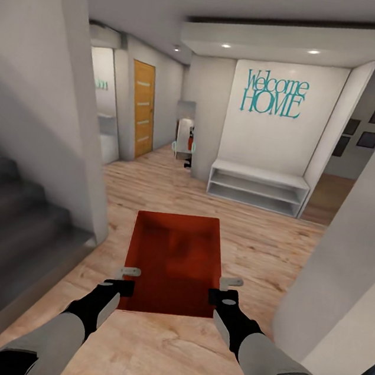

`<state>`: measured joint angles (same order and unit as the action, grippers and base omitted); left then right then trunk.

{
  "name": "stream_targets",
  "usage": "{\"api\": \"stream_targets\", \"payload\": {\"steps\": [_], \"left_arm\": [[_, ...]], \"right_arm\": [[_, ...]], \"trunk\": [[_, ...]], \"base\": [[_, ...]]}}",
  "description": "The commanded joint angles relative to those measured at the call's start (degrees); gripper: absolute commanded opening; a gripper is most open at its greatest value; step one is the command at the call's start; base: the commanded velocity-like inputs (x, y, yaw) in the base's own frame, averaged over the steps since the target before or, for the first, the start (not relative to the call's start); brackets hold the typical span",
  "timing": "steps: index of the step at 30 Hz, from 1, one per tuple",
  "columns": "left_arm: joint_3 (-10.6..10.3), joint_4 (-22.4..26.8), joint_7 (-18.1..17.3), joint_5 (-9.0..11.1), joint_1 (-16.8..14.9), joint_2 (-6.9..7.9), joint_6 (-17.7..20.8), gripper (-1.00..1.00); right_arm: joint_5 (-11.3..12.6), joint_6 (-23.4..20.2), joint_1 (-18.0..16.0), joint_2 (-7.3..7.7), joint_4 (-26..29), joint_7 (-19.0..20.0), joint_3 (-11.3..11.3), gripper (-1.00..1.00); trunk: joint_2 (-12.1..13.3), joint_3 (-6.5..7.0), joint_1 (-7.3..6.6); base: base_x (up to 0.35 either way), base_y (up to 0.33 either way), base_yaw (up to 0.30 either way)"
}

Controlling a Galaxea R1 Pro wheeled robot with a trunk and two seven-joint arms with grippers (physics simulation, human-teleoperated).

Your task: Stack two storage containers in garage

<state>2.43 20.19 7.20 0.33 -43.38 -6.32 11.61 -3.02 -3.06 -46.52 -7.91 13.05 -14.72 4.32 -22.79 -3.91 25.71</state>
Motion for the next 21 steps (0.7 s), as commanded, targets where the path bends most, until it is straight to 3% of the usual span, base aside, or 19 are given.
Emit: {"api": "stream_targets", "payload": {"steps": [1, 5, 21], "left_arm": [[-0.68, 0.28, 0.19, 0.38, -0.04, 1.57, -2.13, -1.00], [-0.68, 0.28, 0.19, 0.38, -0.04, 1.57, -2.12, -1.00], [-0.59, -0.68, 0.19, 0.46, -0.04, 1.57, -2.12, -1.00]], "right_arm": [[1.09, -0.28, -0.06, 0.80, -0.22, -0.10, 0.95, -1.00], [1.10, -0.28, -0.06, 0.79, -0.22, -0.10, 0.95, -1.00], [1.09, -0.28, -0.06, 0.88, -0.22, -0.06, 0.95, -1.00]], "trunk": [[-0.13, -0.13, 0.07], [-0.13, -0.13, 0.07], [-0.13, -0.13, 0.07]], "base": [[0.322, 0.000, -0.229], [0.322, 0.000, -0.164], [0.322, 0.000, -0.005]]}}
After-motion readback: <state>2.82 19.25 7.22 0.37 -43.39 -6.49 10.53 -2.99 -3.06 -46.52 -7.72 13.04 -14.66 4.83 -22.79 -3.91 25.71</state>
